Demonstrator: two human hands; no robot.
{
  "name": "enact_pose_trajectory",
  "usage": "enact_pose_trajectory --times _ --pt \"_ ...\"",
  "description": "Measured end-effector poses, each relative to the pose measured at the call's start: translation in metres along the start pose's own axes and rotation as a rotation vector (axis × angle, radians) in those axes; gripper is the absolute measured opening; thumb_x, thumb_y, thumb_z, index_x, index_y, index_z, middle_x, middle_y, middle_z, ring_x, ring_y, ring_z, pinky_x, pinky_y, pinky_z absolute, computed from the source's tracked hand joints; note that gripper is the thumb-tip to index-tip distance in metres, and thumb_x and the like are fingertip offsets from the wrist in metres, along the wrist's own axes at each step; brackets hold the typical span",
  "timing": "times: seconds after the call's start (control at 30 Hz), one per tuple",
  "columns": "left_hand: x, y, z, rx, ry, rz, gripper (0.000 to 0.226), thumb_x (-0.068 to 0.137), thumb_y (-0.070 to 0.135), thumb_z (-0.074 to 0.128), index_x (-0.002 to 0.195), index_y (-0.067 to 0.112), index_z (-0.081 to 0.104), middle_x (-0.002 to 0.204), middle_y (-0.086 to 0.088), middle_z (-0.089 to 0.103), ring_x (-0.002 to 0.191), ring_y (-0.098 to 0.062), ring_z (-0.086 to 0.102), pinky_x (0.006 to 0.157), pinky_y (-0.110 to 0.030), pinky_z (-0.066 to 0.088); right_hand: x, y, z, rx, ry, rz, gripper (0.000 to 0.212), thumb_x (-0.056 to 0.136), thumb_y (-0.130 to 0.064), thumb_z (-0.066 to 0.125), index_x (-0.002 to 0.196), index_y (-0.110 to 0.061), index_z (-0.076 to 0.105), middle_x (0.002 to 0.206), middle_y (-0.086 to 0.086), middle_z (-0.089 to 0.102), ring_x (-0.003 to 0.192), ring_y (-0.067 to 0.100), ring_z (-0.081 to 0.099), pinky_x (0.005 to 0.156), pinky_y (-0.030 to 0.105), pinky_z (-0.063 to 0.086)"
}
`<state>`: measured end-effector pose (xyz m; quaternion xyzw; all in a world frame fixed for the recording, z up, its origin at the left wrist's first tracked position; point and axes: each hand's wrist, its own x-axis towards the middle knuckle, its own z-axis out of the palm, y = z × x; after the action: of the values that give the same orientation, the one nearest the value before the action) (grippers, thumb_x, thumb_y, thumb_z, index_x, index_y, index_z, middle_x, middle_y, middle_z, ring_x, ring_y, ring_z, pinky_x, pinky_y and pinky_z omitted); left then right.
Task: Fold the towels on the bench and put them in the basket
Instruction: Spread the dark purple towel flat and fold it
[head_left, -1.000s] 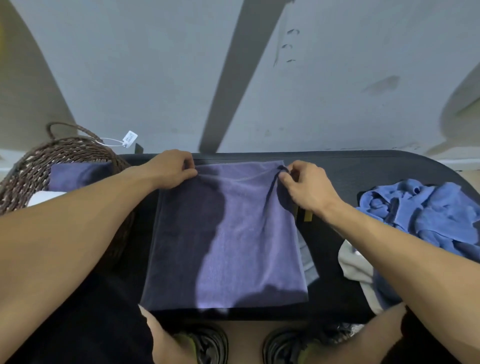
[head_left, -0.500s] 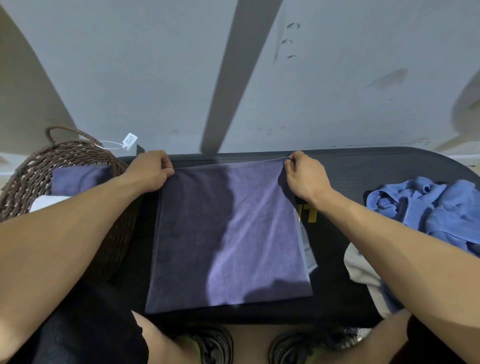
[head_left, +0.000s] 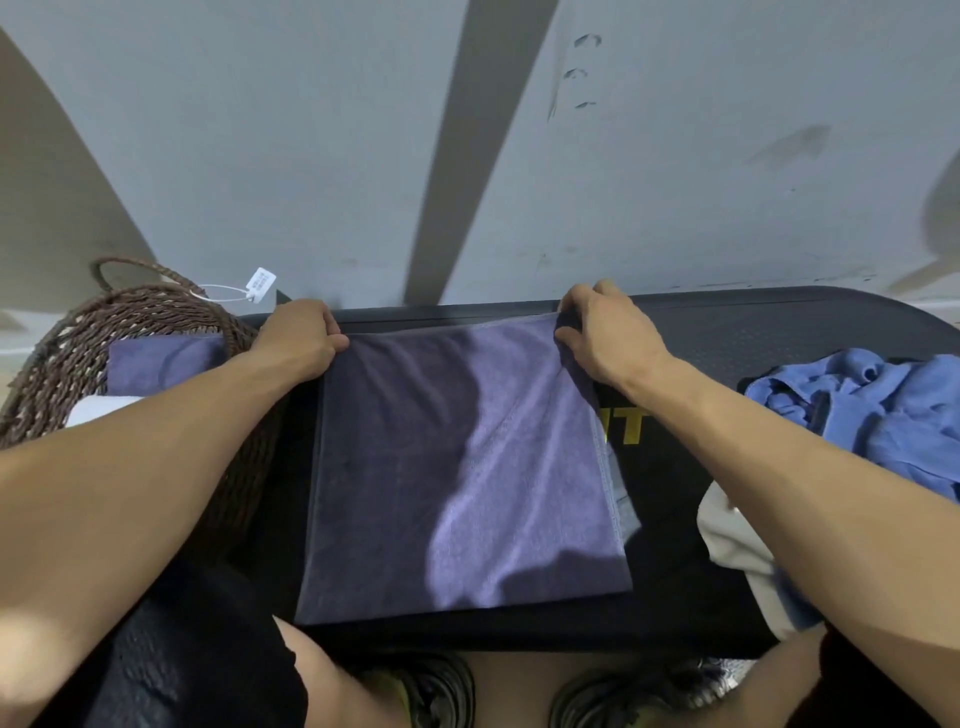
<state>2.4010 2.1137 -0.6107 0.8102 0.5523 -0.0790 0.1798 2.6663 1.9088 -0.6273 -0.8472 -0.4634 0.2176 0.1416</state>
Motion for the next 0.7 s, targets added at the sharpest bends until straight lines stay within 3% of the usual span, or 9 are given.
enact_pose_trajectory --times 0.23,0.37,0.47,0.53,0.63,0.7 --pt "-0.003 0.009 -0.010 0.112 -0.144 0.056 0.023 0.092 0.021 0.062 0.078 0.005 0.068 0.097 -0.019 0.070 0.095 -0.036 0.062 0.084 -0.037 0.049 -0.004 -0.007 0.005 -0.075 -0.042 0.047 0.031 0.100 -0.028 0.047 0.123 -0.006 0.052 0.122 0.014 0.048 0.113 0.033 0.048 0.090 0.047 0.048" --pt "-0.009 0.012 -0.018 0.090 -0.119 0.110 0.014 0.085 0.010 0.064 0.079 -0.002 0.070 0.087 -0.017 0.069 0.092 -0.036 0.063 0.083 -0.036 0.051 -0.008 -0.011 -0.003 -0.111 -0.080 0.024 0.028 0.100 -0.025 0.050 0.121 -0.006 0.053 0.123 0.017 0.050 0.113 0.034 0.050 0.089 0.045 0.048" --pt "-0.011 0.010 -0.024 0.059 -0.156 0.128 0.012 0.084 0.005 0.064 0.083 -0.003 0.073 0.090 -0.018 0.072 0.089 -0.032 0.064 0.083 -0.035 0.052 -0.011 -0.012 -0.015 0.048 -0.058 0.071 0.017 0.096 -0.023 0.058 0.106 -0.009 0.056 0.106 0.011 0.062 0.103 0.032 0.059 0.076 0.033 0.044" --pt "-0.013 0.008 -0.032 0.067 -0.200 0.119 0.011 0.082 0.007 0.066 0.080 -0.001 0.073 0.085 -0.015 0.072 0.085 -0.030 0.065 0.080 -0.035 0.053 -0.013 -0.012 -0.028 0.217 -0.050 0.098 0.021 0.092 -0.022 0.067 0.108 -0.012 0.059 0.093 0.002 0.062 0.098 0.026 0.062 0.077 0.027 0.042" --pt "-0.017 0.008 -0.050 -0.013 -0.223 0.087 0.011 0.078 0.012 0.071 0.077 0.002 0.071 0.075 -0.005 0.067 0.072 -0.023 0.060 0.071 -0.031 0.052 -0.017 -0.013 -0.048 0.374 -0.058 0.136 0.041 0.084 -0.019 0.078 0.120 -0.008 0.062 0.082 -0.004 0.060 0.086 0.017 0.061 0.079 0.027 0.046" --pt "-0.023 0.010 -0.061 -0.111 -0.274 0.088 0.010 0.077 0.013 0.076 0.078 0.003 0.072 0.073 -0.005 0.068 0.068 -0.022 0.063 0.069 -0.030 0.054 -0.021 -0.013 -0.057 0.454 -0.102 0.139 0.032 0.083 -0.013 0.078 0.112 -0.002 0.070 0.079 -0.001 0.063 0.078 0.015 0.060 0.080 0.029 0.051"
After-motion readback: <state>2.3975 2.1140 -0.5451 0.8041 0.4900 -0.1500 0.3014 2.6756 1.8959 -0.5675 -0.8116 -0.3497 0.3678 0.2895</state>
